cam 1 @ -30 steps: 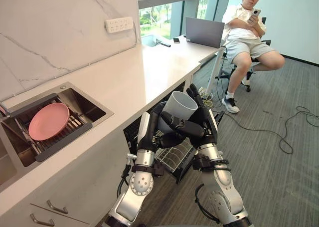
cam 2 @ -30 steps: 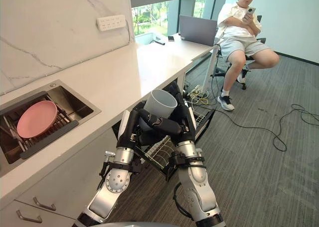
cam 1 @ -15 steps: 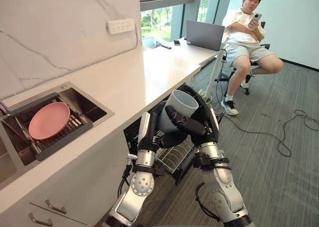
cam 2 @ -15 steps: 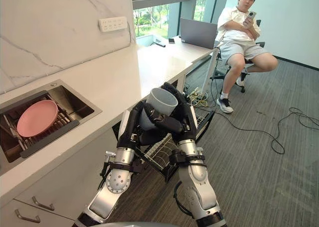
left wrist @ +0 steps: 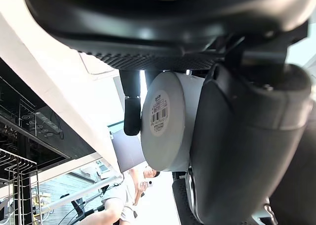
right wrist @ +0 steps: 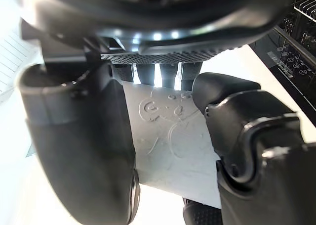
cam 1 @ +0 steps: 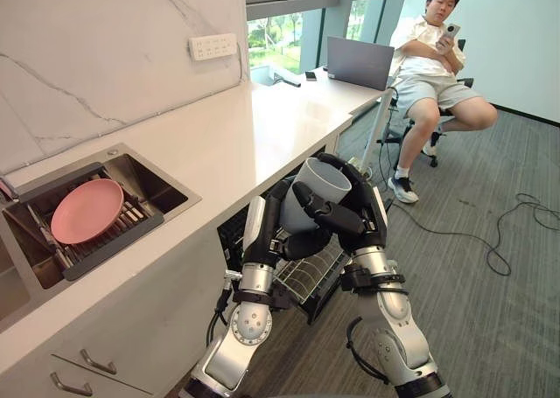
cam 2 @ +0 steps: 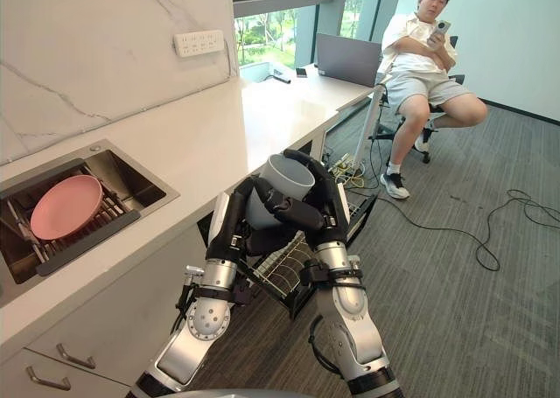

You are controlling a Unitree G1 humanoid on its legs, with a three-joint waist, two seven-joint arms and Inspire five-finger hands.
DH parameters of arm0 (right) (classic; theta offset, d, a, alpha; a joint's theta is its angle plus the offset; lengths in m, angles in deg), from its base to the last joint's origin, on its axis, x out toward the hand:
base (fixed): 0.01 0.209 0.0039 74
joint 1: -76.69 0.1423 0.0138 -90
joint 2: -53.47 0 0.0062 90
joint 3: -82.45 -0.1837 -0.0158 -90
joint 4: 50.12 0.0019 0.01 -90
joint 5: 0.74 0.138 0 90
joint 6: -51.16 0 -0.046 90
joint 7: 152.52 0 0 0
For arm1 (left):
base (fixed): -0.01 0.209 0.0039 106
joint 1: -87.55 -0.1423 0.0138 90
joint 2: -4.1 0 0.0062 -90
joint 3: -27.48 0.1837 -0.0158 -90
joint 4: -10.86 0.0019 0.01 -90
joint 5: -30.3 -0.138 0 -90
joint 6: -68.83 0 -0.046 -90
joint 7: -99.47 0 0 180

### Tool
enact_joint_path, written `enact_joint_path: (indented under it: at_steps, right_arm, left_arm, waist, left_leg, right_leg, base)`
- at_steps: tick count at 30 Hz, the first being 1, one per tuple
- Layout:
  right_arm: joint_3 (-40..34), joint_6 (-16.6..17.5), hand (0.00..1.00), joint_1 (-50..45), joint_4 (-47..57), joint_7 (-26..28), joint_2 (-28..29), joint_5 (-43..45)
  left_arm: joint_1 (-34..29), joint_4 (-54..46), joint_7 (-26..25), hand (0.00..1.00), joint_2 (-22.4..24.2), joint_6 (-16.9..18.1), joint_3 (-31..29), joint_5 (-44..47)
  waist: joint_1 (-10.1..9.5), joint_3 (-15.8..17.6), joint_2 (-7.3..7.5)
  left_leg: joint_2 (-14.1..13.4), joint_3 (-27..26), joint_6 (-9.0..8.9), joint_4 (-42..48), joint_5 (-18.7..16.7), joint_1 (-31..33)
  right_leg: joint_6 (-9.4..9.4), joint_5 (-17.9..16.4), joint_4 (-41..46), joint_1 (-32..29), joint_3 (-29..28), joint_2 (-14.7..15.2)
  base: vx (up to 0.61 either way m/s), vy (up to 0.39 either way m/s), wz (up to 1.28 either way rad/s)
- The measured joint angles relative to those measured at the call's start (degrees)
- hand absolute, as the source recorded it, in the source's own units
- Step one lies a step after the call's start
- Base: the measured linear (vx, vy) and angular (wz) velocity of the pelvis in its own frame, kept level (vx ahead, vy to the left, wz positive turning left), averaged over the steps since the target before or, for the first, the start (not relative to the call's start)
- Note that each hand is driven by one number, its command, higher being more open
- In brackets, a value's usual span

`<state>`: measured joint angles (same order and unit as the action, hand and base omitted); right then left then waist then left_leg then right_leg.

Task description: Walk over to the sink, pick up the cup, carry it to the dishwasher, place the cup inside the dishwasher, then close the dishwasher door

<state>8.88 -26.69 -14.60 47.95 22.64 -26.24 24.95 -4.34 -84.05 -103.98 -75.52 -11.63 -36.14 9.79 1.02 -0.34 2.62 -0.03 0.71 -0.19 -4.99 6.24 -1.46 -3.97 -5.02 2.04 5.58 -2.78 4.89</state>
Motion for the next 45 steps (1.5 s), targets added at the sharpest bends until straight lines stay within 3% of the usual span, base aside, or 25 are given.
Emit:
enact_joint_path:
  at_steps: [2,3,28,45]
  right_arm:
    - [0.0,0.0,0.0,0.1,0.0,0.1,0.2,0.0]
    - [0.0,0.1,0.0,0.1,0.0,0.1,0.5,0.0]
    - [-1.6,1.0,0.0,0.0,-0.8,1.3,3.7,-0.4]
    - [-7.2,1.0,0.0,0.4,-0.8,1.3,3.9,-0.6]
  left_arm:
    - [0.0,-0.2,0.0,0.0,0.0,0.0,-0.2,-0.4]
    - [0.0,-0.4,0.0,1.0,0.0,0.0,-0.5,-0.8]
    - [0.0,-2.2,1.8,1.0,1.0,0.2,-4.2,-2.0]
    - [-3.3,-2.2,8.1,1.0,-0.6,1.5,-8.2,2.7]
  waist:
    - [-0.01,0.0,0.0]
    - [-0.01,0.0,0.0]
    - [0.03,0.0,0.07]
    - [0.02,0.2,0.33]
  left_leg:
    - [0.0,0.0,0.0,0.0,0.0,0.0]
    - [0.0,0.0,0.0,0.0,0.0,0.0]
    - [0.0,0.5,-0.07,0.0,0.2,0.0]
    - [0.0,0.7,-0.11,0.0,0.1,0.3]
  right_leg:
    - [0.01,0.0,0.0,0.0,0.0,0.0]
    - [0.01,0.0,0.0,0.0,0.1,0.0]
    - [0.0,0.0,-0.1,0.3,0.7,0.0]
    - [0.0,0.0,-0.5,0.3,1.0,0.0]
  base:
    - [0.0,0.0,0.0]
    - [0.0,0.0,0.0]
    - [0.0,0.0,0.0]
    - [0.0,0.0,0.0]
